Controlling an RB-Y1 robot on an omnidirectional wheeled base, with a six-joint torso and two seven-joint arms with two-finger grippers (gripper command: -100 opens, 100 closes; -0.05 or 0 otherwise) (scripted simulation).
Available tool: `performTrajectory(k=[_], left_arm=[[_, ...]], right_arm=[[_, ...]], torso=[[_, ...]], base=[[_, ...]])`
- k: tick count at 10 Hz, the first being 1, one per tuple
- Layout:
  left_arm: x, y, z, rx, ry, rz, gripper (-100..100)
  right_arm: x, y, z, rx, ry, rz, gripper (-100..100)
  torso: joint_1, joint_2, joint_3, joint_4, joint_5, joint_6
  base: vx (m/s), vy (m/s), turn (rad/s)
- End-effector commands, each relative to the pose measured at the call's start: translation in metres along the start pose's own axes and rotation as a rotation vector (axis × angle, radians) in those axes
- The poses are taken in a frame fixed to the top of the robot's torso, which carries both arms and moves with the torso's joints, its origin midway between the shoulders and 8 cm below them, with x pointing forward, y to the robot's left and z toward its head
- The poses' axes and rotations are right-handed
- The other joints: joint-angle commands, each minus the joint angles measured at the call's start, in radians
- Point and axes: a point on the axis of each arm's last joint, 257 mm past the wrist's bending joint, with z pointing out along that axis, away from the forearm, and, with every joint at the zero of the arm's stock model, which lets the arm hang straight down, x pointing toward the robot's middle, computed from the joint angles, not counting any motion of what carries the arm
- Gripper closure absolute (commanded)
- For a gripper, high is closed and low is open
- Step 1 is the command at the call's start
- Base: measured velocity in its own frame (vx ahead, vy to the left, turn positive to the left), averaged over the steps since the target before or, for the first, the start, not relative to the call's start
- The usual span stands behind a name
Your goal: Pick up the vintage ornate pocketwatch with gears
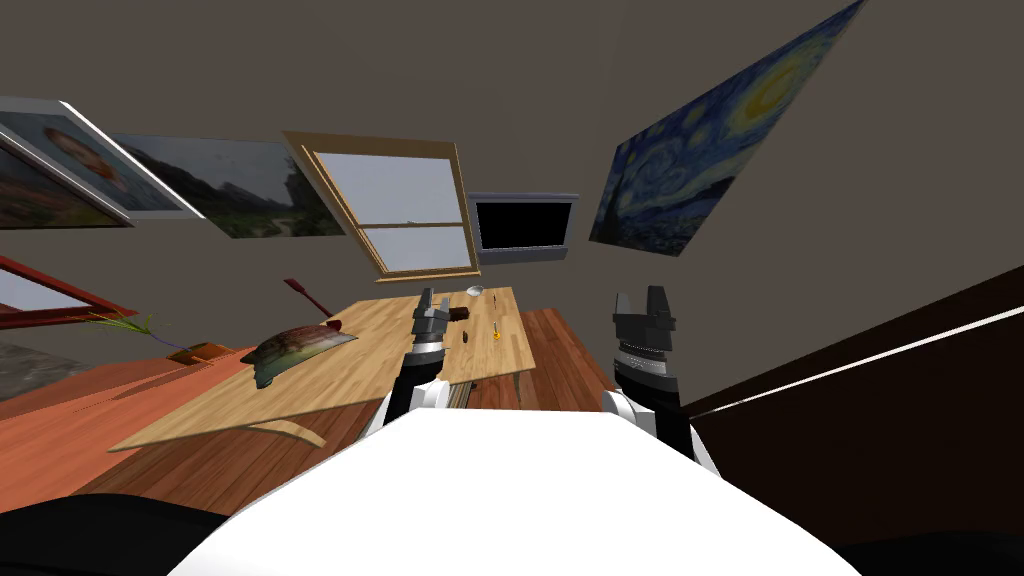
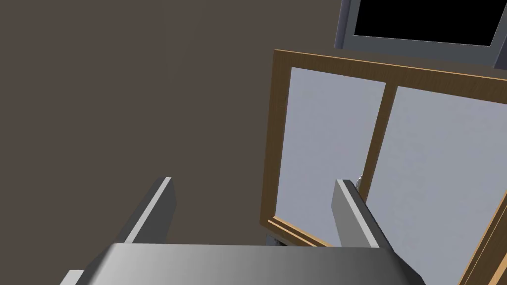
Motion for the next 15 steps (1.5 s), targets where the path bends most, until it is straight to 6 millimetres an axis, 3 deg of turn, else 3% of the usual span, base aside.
performTrajectory(k=[1, 6, 15], left_arm=[[0.0, 0.007, -0.001, -0.013, 0.024, 0.007, -100], [-0.015, 0.049, -0.006, -0.094, 0.064, -0.013, -100], [-0.084, 0.133, -0.017, -0.239, -0.063, -0.162, -100]], right_arm=[[0.0, 0.0, 0.0, 0.0, 0.0, 0.0, 0], [0.0, 0.0, 0.0, 0.0, 0.0, 0.0, 0], [0.0, 0.0, 0.0, 0.0, 0.0, 0.0, 0]], torso=[[0.0, 0.0, 0.0, 0.0, 0.0, 0.0], [-0.002, 0.002, 0.001, 0.001, 0.0, 0.0], [-0.003, 0.002, 0.001, 0.001, -0.001, 0.0]], base=[[-0.022, -0.009, -0.021], [-0.038, -0.024, -0.051], [-0.036, -0.038, -0.088]])
